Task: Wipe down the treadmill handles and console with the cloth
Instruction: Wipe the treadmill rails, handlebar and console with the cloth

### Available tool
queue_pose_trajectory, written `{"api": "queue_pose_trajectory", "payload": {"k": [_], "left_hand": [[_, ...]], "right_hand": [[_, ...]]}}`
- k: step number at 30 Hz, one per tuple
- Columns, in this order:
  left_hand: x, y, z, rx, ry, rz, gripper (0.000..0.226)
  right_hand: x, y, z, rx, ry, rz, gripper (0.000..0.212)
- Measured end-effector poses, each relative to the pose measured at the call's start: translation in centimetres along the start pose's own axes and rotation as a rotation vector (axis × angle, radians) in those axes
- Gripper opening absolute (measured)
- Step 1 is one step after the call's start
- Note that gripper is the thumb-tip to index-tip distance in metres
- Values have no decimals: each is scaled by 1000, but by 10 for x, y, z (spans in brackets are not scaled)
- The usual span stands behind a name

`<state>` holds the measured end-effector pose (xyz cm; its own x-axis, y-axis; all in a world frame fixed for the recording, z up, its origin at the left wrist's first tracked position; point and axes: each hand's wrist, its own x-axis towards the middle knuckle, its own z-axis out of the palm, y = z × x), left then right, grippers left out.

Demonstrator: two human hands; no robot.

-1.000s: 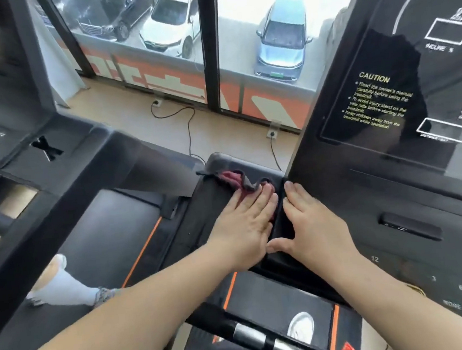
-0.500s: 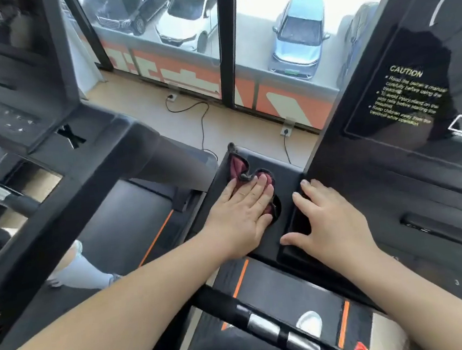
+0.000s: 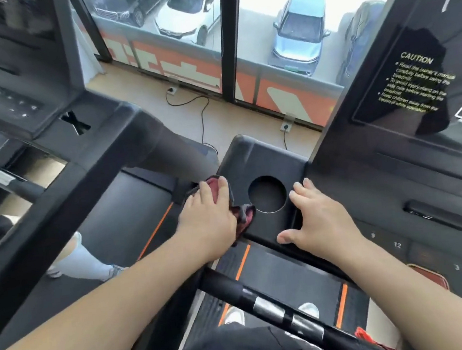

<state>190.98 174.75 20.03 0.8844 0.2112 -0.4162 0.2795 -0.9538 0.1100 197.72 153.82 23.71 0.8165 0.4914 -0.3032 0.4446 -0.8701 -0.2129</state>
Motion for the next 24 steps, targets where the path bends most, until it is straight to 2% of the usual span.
{"api": "queue_pose_trajectory", "payload": {"k": [2,5,7,12,16,20,24], "left_hand": [[19,4,3,-12,-12,-28,79],[61,-1,-11,-263,-14,-44,82],[67,-1,-12,-336,24,-45,84],[1,10,31,25,136,-29,85],[20,4,25,-48,147,41,87],[61,20,-1,-192,111,-32,85],[21,32,31,-1,190,6,82]], "right_hand": [[2,0,0,-12,-13,9,88],[3,1,-1,-26,-32,11,92],[2,2,-1,-11,-26,15,92],[3,3,-3,3,-44,4,99],[3,2,-4,20,-44,11,95],[2,-1,-6,-30,-65,24,99],[2,-1,-24,-64,-58,-4,105]]}}
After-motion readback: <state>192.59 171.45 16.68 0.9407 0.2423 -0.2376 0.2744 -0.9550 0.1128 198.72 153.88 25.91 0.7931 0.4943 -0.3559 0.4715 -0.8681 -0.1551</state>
